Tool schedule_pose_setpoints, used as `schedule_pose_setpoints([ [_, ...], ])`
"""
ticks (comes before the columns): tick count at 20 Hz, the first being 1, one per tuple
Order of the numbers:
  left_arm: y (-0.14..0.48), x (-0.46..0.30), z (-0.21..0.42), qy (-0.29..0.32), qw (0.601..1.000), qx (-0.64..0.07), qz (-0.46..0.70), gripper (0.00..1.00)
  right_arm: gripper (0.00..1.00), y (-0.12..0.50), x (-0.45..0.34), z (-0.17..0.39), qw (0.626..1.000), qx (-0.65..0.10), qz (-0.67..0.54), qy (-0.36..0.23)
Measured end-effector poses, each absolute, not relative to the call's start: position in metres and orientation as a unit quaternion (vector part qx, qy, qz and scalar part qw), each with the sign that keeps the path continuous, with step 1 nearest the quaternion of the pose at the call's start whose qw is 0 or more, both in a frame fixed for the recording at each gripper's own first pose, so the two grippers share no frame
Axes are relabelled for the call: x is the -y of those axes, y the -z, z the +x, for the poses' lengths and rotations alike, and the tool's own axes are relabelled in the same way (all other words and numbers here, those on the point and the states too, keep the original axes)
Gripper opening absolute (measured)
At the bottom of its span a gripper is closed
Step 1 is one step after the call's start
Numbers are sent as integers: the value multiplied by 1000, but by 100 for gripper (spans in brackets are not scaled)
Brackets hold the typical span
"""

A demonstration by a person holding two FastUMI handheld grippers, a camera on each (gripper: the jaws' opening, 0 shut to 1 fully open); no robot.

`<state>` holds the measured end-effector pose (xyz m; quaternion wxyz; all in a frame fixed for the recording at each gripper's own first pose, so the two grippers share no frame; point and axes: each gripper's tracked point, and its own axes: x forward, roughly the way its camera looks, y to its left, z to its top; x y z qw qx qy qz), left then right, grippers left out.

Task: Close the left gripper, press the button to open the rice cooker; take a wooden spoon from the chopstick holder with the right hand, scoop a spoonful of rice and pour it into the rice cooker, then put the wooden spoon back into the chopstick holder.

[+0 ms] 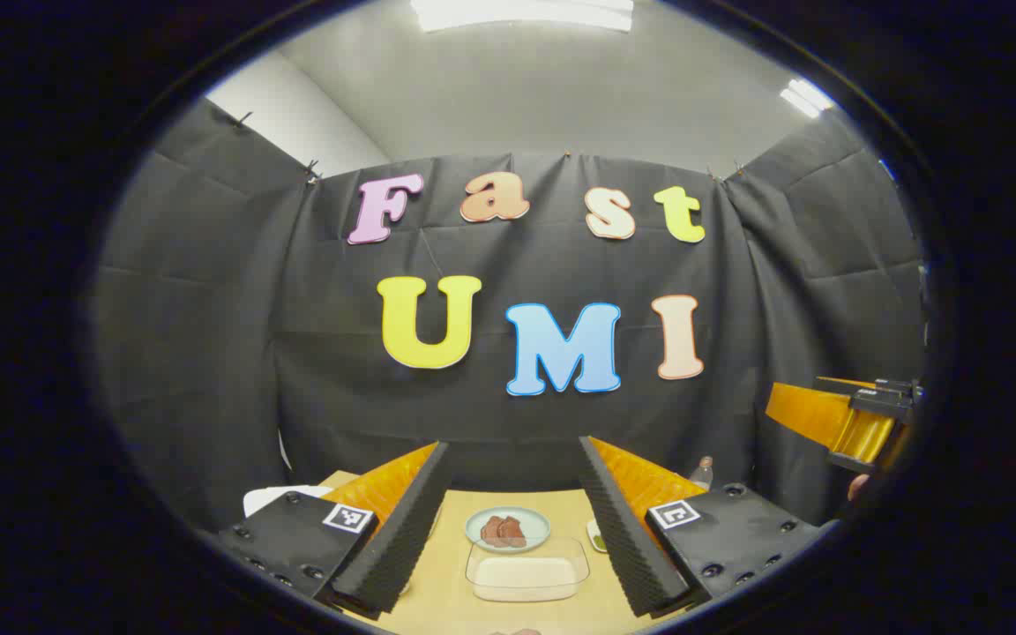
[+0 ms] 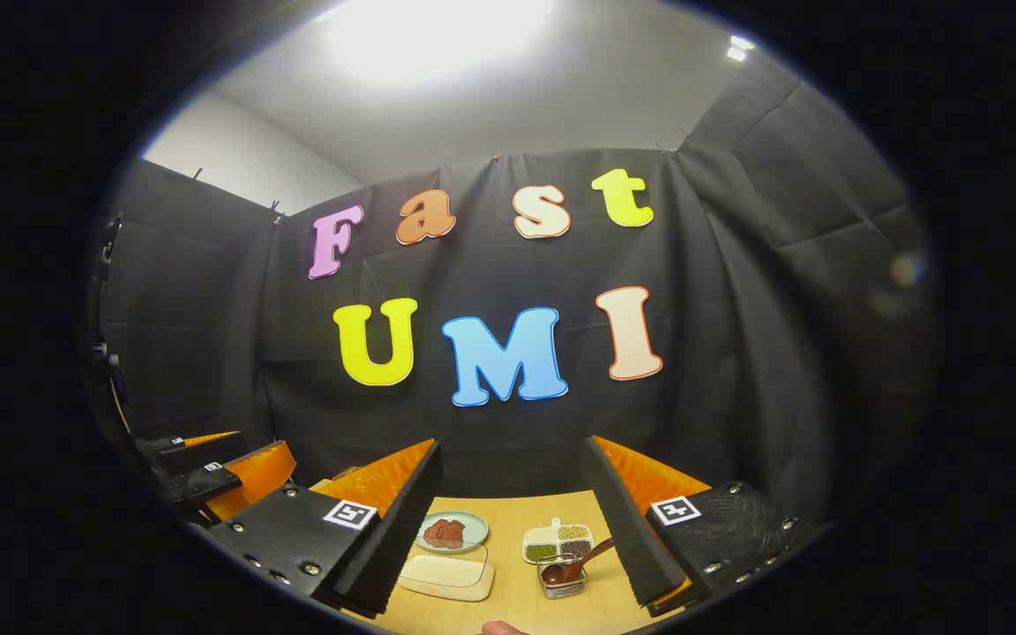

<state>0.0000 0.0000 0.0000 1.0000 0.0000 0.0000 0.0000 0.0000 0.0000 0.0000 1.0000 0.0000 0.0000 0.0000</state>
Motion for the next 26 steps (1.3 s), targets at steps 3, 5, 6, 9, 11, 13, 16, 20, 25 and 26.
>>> schedule_pose_setpoints([
  [3, 2, -10, 5, -4, 1000, -3, -4, 95, 97, 4, -1, 3, 1000, -4, -6, 5],
  [5, 3, -15, 8, -3, 1000, -6, -4, 97, 97, 5, -4, 5, 1000, -6, -4, 6],
  [6, 4, -16, 10, -1, 1000, -7, -5, 96, 97, 7, -6, 6, 1000, -6, -3, 6],
  [9, 6, -21, 13, 5, 1000, -6, -22, 95, 97, 9, -9, 10, 1000, -8, -5, 5],
  [11, 7, -29, 16, -1, 1000, -7, -27, 96, 97, 11, -10, 13, 1000, -10, -7, 5],
  [13, 10, -36, 21, -6, 1000, -11, -24, 97, 97, 15, -14, 17, 1000, -14, -6, 3],
  [16, 10, -45, 28, -12, 1000, -12, -20, 99, 97, 19, -16, 22, 1000, -19, -7, -1],
  [20, 23, -60, 32, -21, 999, -20, -23, 99, 97, 25, -22, 29, 1000, -24, -6, -7],
  [25, 49, -86, 41, -31, 998, -42, -24, 99, 97, 35, -33, 36, 999, -37, -18, -18],
  [26, 55, -92, 42, -34, 998, -49, -25, 99, 97, 37, -35, 37, 999, -39, -19, -20],
])
